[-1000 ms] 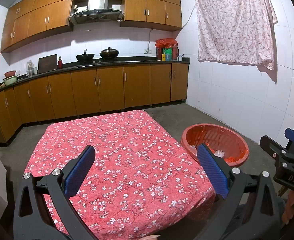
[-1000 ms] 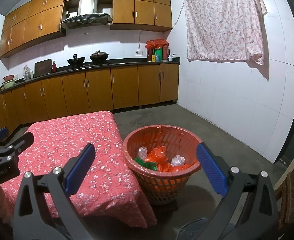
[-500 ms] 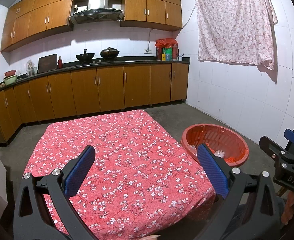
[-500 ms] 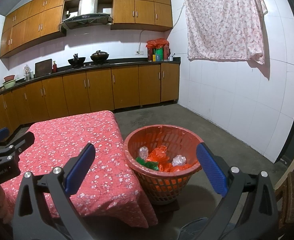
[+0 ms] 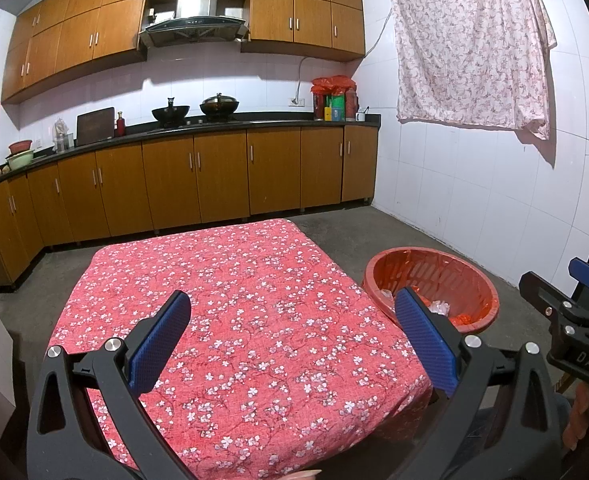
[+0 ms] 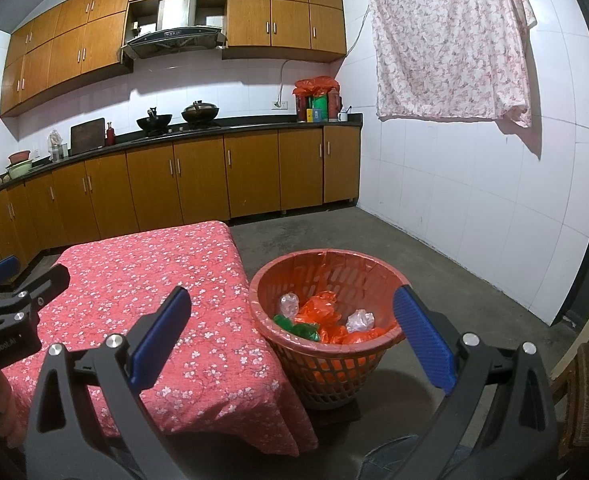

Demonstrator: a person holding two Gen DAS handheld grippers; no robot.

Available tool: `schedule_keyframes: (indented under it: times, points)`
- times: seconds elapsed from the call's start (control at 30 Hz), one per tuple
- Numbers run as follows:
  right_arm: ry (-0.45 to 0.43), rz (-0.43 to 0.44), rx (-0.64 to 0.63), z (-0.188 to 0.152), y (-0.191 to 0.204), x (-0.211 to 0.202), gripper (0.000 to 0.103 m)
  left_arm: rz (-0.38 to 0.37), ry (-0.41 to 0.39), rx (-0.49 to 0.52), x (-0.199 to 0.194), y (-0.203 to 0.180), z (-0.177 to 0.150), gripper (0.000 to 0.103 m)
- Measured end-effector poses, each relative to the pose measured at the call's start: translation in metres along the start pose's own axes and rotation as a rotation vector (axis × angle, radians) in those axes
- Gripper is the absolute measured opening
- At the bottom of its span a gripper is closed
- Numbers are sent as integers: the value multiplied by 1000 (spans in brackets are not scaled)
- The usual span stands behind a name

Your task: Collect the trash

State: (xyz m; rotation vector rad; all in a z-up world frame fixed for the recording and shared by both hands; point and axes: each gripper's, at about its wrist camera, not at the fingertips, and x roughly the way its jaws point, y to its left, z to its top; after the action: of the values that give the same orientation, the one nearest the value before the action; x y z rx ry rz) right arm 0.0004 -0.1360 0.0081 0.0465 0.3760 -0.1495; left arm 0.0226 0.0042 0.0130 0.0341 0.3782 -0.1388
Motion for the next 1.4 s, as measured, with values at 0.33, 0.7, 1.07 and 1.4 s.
schedule_keyframes:
  times: [0.33, 0.7, 1.07, 1.4]
  points:
    - [4, 4, 0, 1, 5, 3, 99, -3, 4, 1, 0, 1, 0, 101]
    - [9, 8, 0, -1, 11, 5, 99, -3, 4, 1, 1, 1, -1, 101]
    - [8, 7, 1, 0, 9, 5, 99, -7, 9, 6, 4, 1, -4, 101]
    - [7, 8, 3, 0, 9, 5, 99, -4, 10, 11, 4, -1, -4, 101]
